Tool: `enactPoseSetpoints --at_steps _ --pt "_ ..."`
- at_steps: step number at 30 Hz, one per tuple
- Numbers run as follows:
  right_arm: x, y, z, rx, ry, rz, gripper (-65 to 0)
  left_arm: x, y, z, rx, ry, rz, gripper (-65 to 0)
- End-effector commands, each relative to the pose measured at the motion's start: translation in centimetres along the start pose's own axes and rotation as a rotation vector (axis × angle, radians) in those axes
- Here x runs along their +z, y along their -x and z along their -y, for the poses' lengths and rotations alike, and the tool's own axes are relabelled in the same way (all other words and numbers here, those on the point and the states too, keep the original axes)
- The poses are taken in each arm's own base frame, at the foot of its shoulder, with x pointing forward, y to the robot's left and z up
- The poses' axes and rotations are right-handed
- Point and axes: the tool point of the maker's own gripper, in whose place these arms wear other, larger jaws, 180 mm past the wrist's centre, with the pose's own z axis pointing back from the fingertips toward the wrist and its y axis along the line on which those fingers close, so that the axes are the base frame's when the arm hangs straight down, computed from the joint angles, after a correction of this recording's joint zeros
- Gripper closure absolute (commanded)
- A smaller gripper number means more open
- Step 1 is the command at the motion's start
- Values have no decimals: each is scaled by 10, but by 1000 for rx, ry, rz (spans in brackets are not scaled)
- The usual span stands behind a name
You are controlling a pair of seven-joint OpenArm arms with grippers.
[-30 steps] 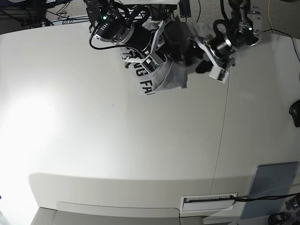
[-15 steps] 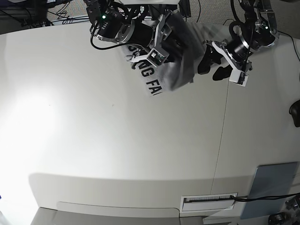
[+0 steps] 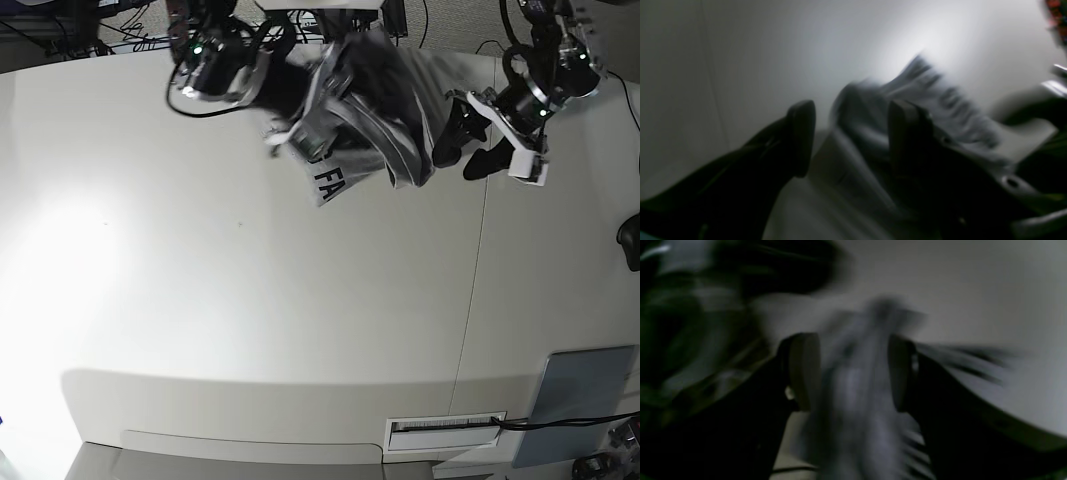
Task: Fold the T-shirt properly
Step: 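Grasp the folded bundle with both grippers and lift it off the table, then lower the bundle onto the table with the left gripper and release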
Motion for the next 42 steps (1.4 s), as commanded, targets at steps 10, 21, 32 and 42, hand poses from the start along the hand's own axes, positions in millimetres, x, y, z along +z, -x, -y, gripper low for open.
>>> enactPoseSetpoints --at_steps 10,21,32,42 --pt "85 1 131 23 460 -42 -313 -27 10 69 -59 231 -50 -328" --pt "109 10 152 80 522 -127 -313 -36 70 38 -130 -46 -322 -328" --pt "109 10 152 80 522 -127 -313 -2 128 -15 -184 -244 -520 -328" --pt "110 10 152 79 522 -131 -313 -24 146 -17 -130 -166 -430 -279"
